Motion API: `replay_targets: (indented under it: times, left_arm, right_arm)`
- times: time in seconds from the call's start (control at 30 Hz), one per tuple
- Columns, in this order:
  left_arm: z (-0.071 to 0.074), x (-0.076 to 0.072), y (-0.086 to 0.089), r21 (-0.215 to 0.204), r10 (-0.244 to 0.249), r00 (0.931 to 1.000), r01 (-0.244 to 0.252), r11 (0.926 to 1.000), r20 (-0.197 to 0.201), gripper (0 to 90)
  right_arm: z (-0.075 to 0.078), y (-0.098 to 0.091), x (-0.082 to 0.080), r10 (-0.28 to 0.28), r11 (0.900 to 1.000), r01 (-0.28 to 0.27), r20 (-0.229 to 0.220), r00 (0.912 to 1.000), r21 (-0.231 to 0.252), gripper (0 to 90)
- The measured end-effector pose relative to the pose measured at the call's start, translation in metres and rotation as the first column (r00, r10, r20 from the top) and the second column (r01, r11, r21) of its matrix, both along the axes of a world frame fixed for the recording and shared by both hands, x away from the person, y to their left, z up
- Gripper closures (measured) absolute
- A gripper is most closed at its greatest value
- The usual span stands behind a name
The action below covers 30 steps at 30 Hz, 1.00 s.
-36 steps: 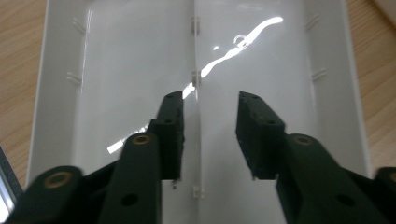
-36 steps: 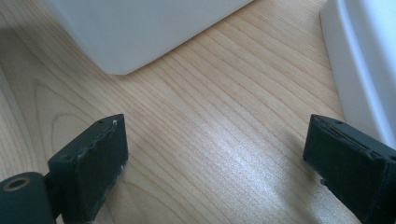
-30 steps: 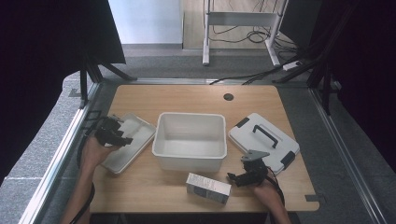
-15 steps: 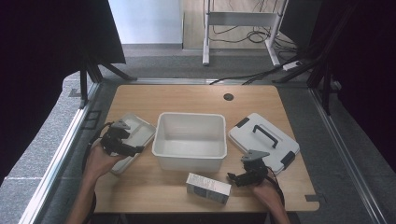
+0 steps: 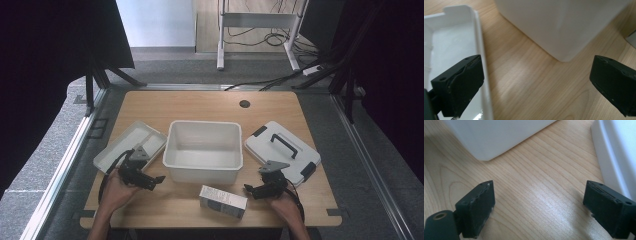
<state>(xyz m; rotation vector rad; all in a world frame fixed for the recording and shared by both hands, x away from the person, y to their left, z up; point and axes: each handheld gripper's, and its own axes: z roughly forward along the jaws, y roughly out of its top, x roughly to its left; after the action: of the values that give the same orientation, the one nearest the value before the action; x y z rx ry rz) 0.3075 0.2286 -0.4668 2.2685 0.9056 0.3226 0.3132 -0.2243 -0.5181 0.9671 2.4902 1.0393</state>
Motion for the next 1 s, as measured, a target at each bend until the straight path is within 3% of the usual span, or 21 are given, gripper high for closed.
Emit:
replay_targets:
  times: [0.07,0.2,0.47,0.6,0.67,1.0]
  left_arm:
    - [-0.006,-0.006,-0.005,0.014,-0.019,0.9995,0.019,0.9997,0.024,0.0]
    - [-0.023,-0.015,-0.013,0.004,-0.028,0.9995,0.028,0.9996,0.014,0.0]
    - [-0.045,-0.023,-0.024,0.006,-0.042,0.9991,0.042,0.9991,-0.002,0.0]
    - [-0.052,-0.023,-0.027,0.026,-0.052,0.9986,0.052,0.9983,-0.005,0.0]
    - [-0.055,-0.023,-0.028,-0.012,-0.056,0.9983,0.056,0.9983,-0.011,0.0]
    - [-0.055,-0.023,-0.028,-0.015,-0.061,0.998,0.061,0.998,-0.014,0.0]
  right_arm:
    - [0.0,0.0,0.0,0.007,1.0,-0.007,-0.005,1.0,-0.003,5.6]
    - [-0.001,0.002,0.001,0.021,0.9997,-0.021,-0.015,0.9997,-0.013,0.0]
    - [-0.001,0.002,0.001,0.027,0.9994,-0.028,-0.018,0.9995,-0.019,0.0]
    - [-0.001,0.002,0.001,0.028,0.9996,-0.029,-0.024,0.9993,-0.009,0.0]
    - [0.0,0.001,0.0,0.032,0.9995,-0.032,-0.033,0.999,-0.005,0.0]
    - [0.018,-0.006,-0.014,0.082,0.9955,-0.084,-0.048,0.9955,-0.044,0.8]
